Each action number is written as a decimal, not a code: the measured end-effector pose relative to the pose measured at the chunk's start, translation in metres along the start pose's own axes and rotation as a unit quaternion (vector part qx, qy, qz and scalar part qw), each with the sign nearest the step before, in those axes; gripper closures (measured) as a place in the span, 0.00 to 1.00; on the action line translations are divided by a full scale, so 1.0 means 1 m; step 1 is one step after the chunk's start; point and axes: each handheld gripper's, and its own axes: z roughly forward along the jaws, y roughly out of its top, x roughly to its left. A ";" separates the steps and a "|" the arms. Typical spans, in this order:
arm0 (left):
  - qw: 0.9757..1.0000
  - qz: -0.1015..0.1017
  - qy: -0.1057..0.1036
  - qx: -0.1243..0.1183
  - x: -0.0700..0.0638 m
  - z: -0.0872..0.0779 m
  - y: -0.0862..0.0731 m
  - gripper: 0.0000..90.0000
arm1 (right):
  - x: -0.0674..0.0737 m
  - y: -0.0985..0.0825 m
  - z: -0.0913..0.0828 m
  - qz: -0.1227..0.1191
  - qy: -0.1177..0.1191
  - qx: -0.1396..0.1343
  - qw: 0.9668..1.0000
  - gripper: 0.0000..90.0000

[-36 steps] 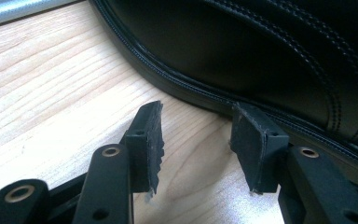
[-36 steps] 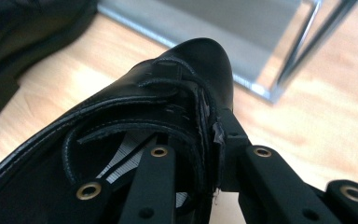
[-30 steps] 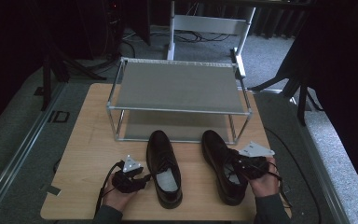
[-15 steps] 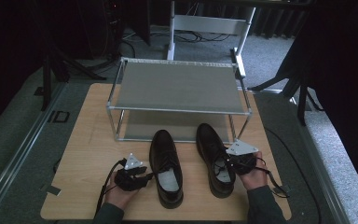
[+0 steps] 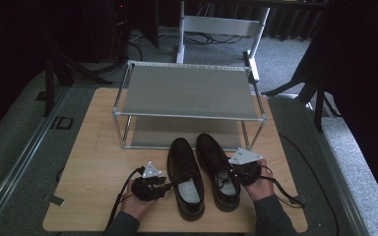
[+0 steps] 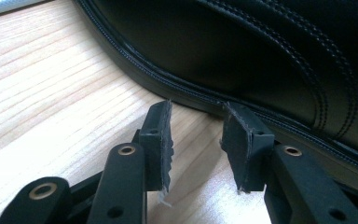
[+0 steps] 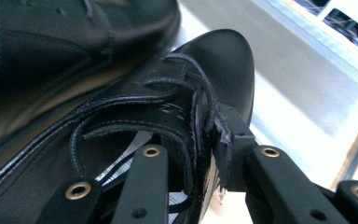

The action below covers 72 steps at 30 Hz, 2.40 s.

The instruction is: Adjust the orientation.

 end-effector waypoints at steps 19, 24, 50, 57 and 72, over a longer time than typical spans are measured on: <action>0.998 0.020 -0.052 0.005 -0.016 0.005 0.006 0.75 | 0.003 0.004 0.001 -0.006 0.017 0.010 1.000 0.83; 0.996 0.017 -0.086 0.013 -0.023 0.012 0.011 0.73 | -0.003 0.005 0.001 -0.007 0.019 0.010 1.000 0.82; 0.990 0.034 -0.137 0.029 -0.058 0.046 0.033 0.72 | -0.066 -0.024 -0.004 0.044 0.078 -0.027 0.996 0.78; 0.991 0.053 -0.114 0.033 -0.058 0.041 0.034 0.67 | -0.070 -0.029 -0.009 0.088 0.066 0.023 0.994 0.53; 0.999 0.028 -0.044 -0.002 -0.021 0.004 0.016 0.63 | -0.049 -0.031 -0.063 0.146 0.000 -0.009 0.989 0.52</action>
